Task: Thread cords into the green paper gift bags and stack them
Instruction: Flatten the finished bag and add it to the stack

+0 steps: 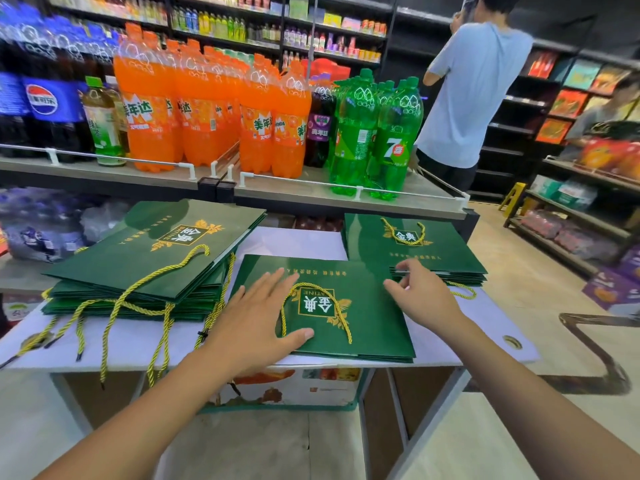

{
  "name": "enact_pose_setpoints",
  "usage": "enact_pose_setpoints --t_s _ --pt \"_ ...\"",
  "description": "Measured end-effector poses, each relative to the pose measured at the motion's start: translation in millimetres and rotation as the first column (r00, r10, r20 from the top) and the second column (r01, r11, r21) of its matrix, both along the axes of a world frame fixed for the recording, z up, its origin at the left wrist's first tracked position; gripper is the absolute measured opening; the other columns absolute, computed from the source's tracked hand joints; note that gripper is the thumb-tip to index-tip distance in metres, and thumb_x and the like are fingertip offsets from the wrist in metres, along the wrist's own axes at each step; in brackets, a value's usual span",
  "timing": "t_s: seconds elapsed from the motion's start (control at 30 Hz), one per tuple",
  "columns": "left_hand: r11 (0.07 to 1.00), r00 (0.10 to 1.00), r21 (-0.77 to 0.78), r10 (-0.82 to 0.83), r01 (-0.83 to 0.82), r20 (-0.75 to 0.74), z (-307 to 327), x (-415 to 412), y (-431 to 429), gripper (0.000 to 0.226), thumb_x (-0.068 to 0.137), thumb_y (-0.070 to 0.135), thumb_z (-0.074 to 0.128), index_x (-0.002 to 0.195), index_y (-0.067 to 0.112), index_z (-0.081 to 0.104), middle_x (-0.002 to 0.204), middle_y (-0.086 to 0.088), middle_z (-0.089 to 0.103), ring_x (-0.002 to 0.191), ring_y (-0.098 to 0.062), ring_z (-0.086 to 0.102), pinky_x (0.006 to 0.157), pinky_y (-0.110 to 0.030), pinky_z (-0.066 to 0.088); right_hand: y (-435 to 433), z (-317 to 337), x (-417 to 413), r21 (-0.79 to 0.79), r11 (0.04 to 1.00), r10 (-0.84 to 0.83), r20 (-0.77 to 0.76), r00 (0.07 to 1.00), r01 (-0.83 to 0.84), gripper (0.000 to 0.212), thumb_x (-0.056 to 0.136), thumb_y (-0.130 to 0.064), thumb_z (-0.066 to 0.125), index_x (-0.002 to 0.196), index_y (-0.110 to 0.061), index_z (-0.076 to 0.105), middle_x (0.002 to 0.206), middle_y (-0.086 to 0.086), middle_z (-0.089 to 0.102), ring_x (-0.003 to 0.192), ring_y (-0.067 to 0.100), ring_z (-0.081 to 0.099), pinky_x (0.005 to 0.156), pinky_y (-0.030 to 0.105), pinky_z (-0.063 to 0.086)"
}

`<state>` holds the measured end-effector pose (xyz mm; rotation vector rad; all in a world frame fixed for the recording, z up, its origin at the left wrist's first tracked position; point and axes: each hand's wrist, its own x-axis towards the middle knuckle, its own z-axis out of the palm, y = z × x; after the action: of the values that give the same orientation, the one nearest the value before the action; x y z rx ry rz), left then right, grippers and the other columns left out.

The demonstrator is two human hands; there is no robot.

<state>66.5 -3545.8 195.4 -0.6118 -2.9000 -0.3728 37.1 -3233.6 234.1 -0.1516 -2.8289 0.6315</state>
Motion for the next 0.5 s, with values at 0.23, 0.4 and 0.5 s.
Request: enact_pose_setpoints --t_s 0.23,0.4,0.5 --pt "0.984 0.985 -0.064 -0.171 0.168 -0.037 24 19 47 0.064 0.098 0.074 0.028 0.149 0.039 0.044 0.145 0.017 0.055 0.132 -0.013 0.05 0.103 -0.039 0.048 2 -11 29 -0.309 0.951 0.051 0.149 0.988 -0.003 0.053 0.098 -0.054 0.059 0.141 -0.025 0.048 0.097 -0.007 0.063 0.093 0.012 0.061 0.083 0.036 0.046" --pt "0.992 0.99 0.068 -0.109 0.103 0.088 48 16 54 0.061 0.098 0.074 0.022 0.141 0.042 0.05 0.139 0.014 0.059 0.123 -0.016 0.057 0.094 -0.037 0.051 -6 22 43 -0.711 0.701 0.064 -0.008 0.998 -0.05 0.036 0.105 -0.035 0.057 0.137 -0.018 0.056 0.111 0.002 0.068 0.091 0.018 0.069 0.093 0.044 0.054" --pt "0.972 0.983 0.237 -0.047 0.004 0.178 95 20 59 0.06 0.098 0.075 0.02 0.125 0.041 0.061 0.125 0.01 0.067 0.119 -0.021 0.061 0.101 -0.039 0.049 -24 61 55 -0.864 0.466 0.103 -0.163 0.981 -0.192 0.028 0.107 -0.03 0.052 0.13 -0.017 0.062 0.112 0.005 0.075 0.081 0.017 0.073 0.08 0.035 0.058"
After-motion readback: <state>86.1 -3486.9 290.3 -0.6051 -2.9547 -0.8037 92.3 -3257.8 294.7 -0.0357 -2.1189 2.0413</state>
